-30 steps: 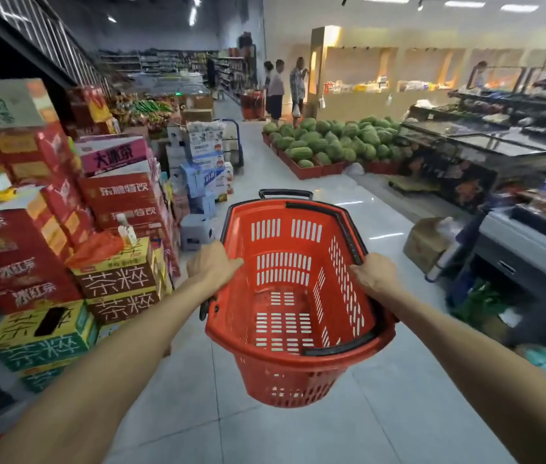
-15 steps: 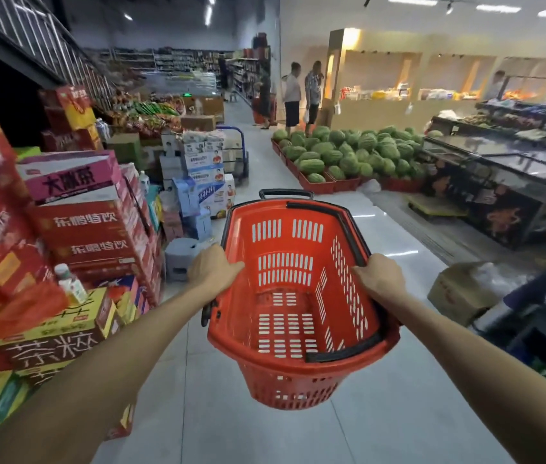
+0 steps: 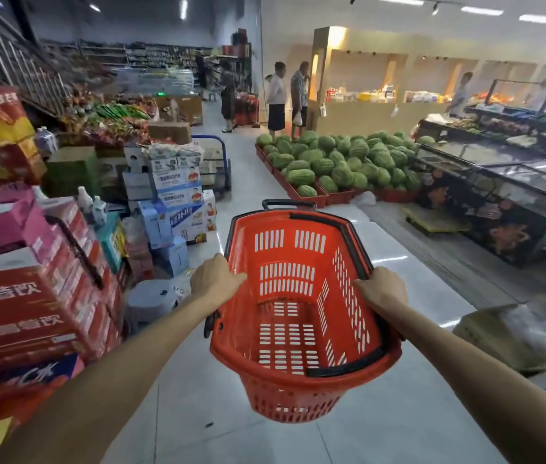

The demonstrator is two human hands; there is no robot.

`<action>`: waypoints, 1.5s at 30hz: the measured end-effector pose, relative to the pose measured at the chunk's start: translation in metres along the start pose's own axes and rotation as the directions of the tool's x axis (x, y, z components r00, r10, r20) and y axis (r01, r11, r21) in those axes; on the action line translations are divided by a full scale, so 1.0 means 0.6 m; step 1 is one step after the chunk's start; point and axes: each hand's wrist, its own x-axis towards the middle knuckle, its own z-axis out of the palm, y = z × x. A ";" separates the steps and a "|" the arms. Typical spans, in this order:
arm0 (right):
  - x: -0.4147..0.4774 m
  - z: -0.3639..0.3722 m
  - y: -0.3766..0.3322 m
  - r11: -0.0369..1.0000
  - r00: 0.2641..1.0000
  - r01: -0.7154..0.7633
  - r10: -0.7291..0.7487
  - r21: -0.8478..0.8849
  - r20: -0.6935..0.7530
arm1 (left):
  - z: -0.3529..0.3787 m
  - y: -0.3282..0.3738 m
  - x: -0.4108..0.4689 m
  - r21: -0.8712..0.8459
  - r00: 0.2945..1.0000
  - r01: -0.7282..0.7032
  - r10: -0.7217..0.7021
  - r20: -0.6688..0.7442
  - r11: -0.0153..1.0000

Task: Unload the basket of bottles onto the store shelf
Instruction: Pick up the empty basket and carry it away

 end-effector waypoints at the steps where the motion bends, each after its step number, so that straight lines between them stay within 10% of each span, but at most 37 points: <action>1: 0.048 0.008 -0.006 1.000 1.000 -0.019 0.019 0.008 -0.002 | 0.013 0.010 0.049 0.003 1.000 -0.004 0.004 0.004 1.000; 27: 1.205 0.401 -0.240 0.999 0.999 -0.007 0.005 0.054 0.046 | 0.365 -0.009 1.176 -0.092 0.956 0.236 -0.215 0.198 0.967; 45: 1.704 0.916 -0.124 0.936 0.911 -0.334 0.290 0.112 0.295 | 0.840 -0.189 1.621 -0.266 0.615 0.761 -0.528 0.585 0.592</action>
